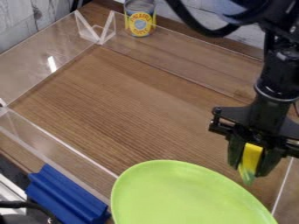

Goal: Put the banana in the green plate

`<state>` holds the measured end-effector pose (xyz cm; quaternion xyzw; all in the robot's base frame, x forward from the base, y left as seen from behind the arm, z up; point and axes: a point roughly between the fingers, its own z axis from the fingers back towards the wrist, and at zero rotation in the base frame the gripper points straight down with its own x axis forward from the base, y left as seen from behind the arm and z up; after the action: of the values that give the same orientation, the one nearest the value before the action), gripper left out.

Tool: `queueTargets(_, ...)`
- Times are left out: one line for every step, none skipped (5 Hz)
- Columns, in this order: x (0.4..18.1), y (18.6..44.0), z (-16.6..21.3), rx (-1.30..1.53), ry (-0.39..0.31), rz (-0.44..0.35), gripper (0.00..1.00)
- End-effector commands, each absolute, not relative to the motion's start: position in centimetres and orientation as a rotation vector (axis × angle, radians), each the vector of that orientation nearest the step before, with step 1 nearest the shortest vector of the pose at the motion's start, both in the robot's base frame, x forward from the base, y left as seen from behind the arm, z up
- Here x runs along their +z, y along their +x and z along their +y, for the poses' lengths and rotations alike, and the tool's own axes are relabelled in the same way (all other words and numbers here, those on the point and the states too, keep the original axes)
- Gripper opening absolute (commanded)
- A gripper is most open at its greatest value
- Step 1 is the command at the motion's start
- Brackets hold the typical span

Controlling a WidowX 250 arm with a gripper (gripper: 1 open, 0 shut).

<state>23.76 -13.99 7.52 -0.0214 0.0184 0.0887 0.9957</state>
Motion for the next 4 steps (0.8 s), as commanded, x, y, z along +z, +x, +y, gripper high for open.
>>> queueTargets(9.05, 24.67, -13.87, 0.185, -0.076, -0.020, 0.00)
queueTargets(8.85, 24.80, -13.72, 0.188, -0.076, -0.019, 0.00)
queueTargets(8.66, 24.79, -13.57, 0.189, -0.075, -0.017, 0.00)
queueTargets(8.44, 24.58, -13.45, 0.187, -0.073, -0.013, 0.00)
